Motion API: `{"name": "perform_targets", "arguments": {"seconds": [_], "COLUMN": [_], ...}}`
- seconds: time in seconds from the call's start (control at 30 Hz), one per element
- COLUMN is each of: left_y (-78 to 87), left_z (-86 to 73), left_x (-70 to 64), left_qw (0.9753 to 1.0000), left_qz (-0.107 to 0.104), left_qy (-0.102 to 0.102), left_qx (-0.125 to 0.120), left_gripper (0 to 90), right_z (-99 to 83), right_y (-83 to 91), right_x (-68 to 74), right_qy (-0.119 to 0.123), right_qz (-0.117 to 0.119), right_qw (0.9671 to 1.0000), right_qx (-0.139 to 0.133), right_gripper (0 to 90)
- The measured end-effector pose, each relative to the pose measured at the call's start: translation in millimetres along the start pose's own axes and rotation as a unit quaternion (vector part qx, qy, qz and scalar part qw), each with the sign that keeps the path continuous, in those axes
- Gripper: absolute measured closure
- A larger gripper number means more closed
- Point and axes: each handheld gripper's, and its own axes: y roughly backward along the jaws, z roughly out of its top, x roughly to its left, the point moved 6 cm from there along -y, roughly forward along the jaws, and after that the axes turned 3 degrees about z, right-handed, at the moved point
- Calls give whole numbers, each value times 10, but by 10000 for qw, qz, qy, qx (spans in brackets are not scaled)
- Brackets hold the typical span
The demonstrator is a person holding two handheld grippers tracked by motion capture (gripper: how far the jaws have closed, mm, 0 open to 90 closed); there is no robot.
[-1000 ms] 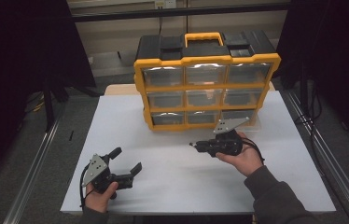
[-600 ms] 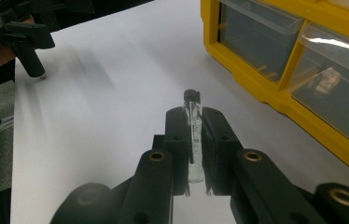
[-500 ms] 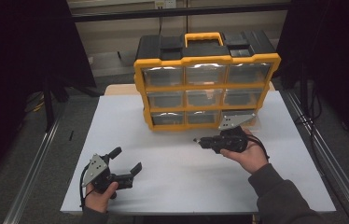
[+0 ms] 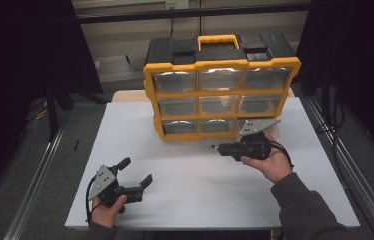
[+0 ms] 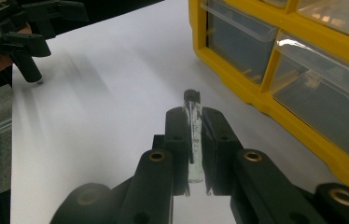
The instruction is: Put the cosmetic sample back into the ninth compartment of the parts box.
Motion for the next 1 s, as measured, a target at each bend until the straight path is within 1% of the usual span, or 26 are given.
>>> {"name": "perform_targets", "arguments": {"seconds": [0.23, 0.27, 0.37, 0.4, 0.57, 0.6, 0.7, 0.77, 0.8, 0.87, 0.9, 0.93, 1.0], "left_y": [0, -3, -3, -4, -3, -5, -5, -4, -1, -1, -1, -4, -4], "left_z": [5, 8, 10, 11, 10, 8, 6, 8, 10, 8, 8, 9, 8], "left_x": [0, -5, -3, -6, -7, -11, -12, -12, -6, -6, -5, -13, -12], "left_qw": [10000, 10000, 10000, 10000, 10000, 10000, 10000, 10000, 10000, 10000, 10000, 10000, 10000], "left_qz": [16, 17, 24, -16, -12, 9, 8, -28, -15, -15, 23, -42, -32], "left_qy": [-18, 27, 26, 47, 18, 47, 50, 48, 19, 28, 26, 46, 45], "left_qx": [-23, -56, -55, -65, -58, -56, -47, -58, -60, -55, -53, -63, -59], "left_gripper": [23, 23, 23, 23, 23, 23, 23, 23, 23, 23, 23, 23, 23], "right_z": [9, 14, 25, 30, 50, 50, 52, 52, 53, 56, 56, 63, 64], "right_y": [56, 73, 97, 106, 150, 155, 165, 175, 186, 201, 201, 219, 229], "right_x": [-46, -55, -68, -74, -112, -119, -140, -159, -178, -197, -197, -219, -230], "right_qy": [-13, -30, -41, -45, -56, -63, -76, -99, -112, -119, -119, -121, -136], "right_qz": [-42, -38, -58, -64, -122, -137, -153, -174, -200, -236, -236, -262, -266], "right_qw": [10000, 10000, 10000, 10000, 9999, 9999, 9998, 9998, 9997, 9996, 9996, 9995, 9995], "right_qx": [-21, -27, -36, -44, -64, -66, -84, -88, -79, -69, -69, -95, -101], "right_gripper": [823, 824, 823, 823, 823, 823, 823, 824, 823, 823, 823, 823, 824]}}
